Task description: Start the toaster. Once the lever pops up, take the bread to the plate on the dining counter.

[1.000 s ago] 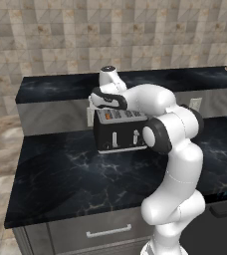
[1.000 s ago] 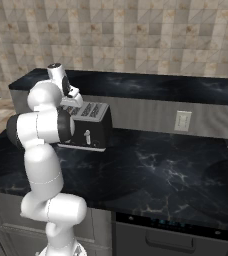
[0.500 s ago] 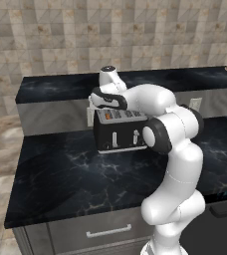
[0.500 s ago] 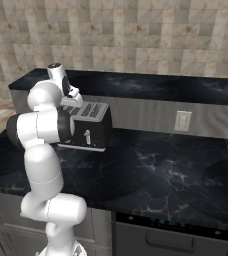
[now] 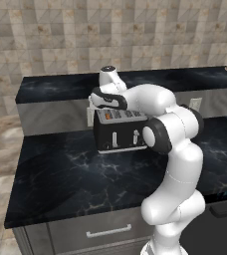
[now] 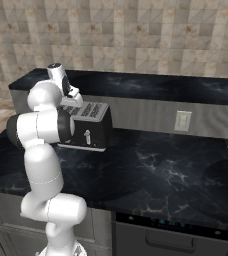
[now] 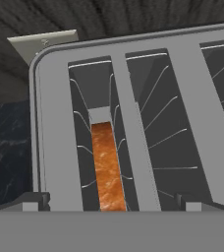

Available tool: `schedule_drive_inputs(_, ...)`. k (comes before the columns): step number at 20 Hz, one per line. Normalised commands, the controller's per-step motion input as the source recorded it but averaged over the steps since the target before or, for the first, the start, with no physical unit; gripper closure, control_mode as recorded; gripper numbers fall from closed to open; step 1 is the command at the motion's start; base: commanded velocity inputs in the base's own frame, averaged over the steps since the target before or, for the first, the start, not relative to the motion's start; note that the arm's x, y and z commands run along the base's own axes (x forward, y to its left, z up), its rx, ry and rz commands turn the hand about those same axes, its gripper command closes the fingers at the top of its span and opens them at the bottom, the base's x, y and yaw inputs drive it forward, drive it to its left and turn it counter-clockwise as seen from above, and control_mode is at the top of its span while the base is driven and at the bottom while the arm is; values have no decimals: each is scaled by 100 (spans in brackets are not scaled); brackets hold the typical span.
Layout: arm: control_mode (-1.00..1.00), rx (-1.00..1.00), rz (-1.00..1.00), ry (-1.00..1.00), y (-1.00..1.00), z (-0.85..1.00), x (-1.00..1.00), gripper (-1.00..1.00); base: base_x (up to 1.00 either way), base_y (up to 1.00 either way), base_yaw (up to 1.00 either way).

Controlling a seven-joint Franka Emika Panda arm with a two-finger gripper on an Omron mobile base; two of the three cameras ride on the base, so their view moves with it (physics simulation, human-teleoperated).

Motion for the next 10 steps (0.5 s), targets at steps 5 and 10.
schedule_drive_inputs(5, -100, 0, 0, 0, 0, 0, 0, -100, 0, 0, 0)
schedule_drive_inputs(10, -100, 0, 0, 0, 0, 0, 0, -100, 0, 0, 0)
